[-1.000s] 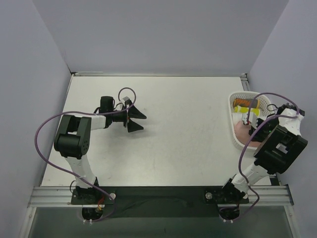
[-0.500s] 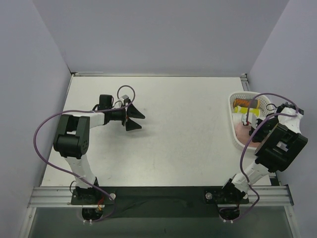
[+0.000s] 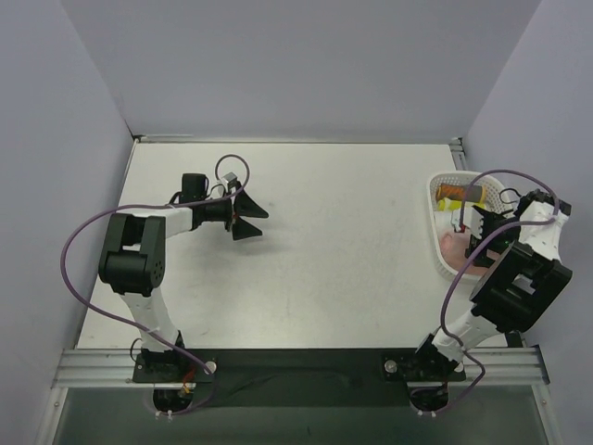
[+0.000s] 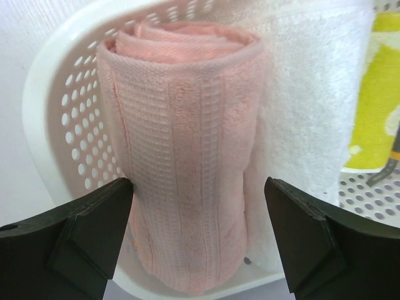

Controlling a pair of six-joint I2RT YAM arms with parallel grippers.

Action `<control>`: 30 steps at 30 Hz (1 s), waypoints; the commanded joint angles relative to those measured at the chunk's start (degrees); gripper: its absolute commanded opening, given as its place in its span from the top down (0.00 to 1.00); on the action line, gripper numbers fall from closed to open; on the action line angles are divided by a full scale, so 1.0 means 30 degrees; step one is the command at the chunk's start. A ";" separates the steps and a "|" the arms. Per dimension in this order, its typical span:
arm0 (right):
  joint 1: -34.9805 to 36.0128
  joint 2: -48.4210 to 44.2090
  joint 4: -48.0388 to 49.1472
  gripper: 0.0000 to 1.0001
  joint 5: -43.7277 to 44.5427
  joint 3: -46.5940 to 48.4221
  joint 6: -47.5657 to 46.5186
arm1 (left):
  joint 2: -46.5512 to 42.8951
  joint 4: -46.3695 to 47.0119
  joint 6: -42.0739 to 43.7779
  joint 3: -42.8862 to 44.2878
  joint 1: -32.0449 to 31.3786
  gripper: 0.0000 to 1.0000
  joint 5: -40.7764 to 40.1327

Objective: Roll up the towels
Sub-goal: Place the rolled towel into the container

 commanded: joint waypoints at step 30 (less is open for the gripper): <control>0.3198 -0.5167 -0.2420 0.58 0.2893 0.1625 2.3669 | -0.0518 -0.6301 0.5342 0.5600 0.1683 0.03 -0.1123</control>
